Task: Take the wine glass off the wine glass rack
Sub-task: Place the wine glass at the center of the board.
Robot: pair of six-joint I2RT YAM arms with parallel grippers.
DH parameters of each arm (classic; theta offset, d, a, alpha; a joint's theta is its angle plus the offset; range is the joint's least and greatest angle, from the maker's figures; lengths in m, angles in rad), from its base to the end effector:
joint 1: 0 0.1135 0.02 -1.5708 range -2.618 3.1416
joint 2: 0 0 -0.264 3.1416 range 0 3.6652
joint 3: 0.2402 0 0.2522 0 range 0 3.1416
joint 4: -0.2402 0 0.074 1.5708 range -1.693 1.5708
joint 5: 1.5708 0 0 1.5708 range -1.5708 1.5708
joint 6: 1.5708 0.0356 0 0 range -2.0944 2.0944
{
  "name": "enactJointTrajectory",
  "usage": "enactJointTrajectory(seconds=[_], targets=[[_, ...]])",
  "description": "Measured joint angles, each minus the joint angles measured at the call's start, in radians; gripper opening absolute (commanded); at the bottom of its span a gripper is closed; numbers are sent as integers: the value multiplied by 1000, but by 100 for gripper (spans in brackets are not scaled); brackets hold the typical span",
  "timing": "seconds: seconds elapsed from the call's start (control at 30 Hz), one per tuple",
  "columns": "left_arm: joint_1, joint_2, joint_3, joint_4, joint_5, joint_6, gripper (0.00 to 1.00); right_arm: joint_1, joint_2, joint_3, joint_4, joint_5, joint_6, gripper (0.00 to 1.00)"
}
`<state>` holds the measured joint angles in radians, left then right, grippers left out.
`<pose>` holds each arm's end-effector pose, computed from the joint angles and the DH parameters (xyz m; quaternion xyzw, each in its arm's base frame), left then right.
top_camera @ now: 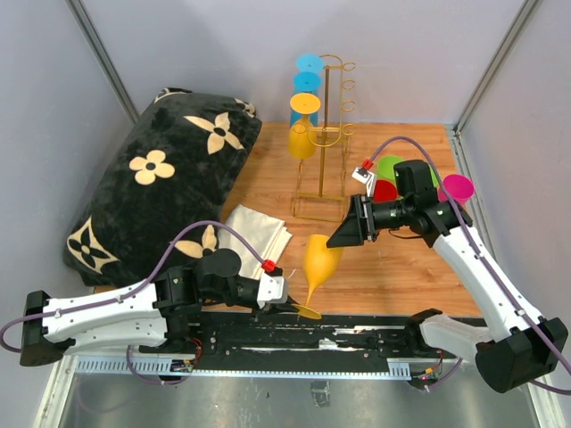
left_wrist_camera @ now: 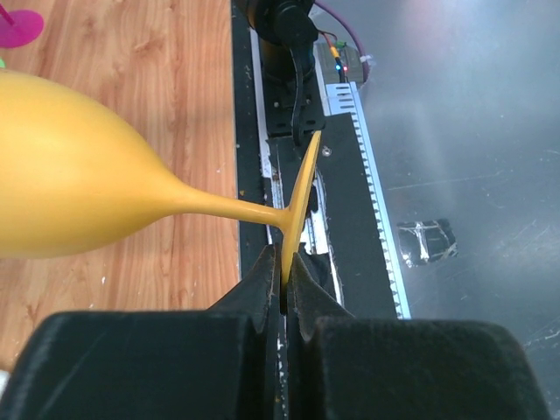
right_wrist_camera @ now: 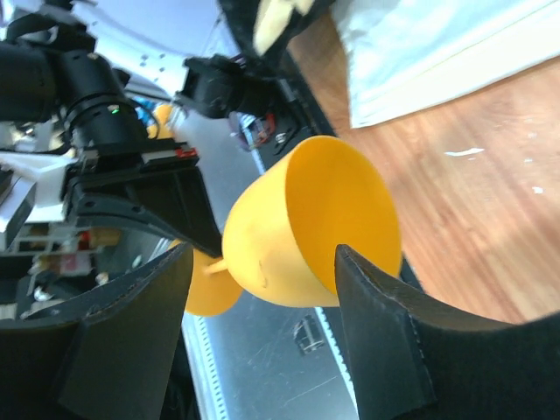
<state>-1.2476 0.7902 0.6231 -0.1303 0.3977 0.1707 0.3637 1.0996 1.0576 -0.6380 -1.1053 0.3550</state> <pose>0.0466 -0.1825 0.2882 0.6024 0.5217 -0.4352 0.4189 0.1918 0.1071 0.3418 -0.2295 0.7671 0.5724 0.1767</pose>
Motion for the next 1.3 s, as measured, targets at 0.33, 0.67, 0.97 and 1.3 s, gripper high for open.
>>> enactJointTrajectory(seconds=[0.33, 0.67, 0.97, 1.3], targets=[[2, 16, 47, -77, 3, 78, 0, 0, 37, 34, 2, 59, 9, 67], [2, 29, 54, -91, 18, 121, 1, 0, 69, 33, 21, -48, 34, 49], [0, 19, 54, -123, -27, 170, 0, 14, 69, 32, 15, -106, -11, 34], [-5, 4, 47, -142, -90, 192, 1, 14, 55, 31, 18, -108, -35, 42]])
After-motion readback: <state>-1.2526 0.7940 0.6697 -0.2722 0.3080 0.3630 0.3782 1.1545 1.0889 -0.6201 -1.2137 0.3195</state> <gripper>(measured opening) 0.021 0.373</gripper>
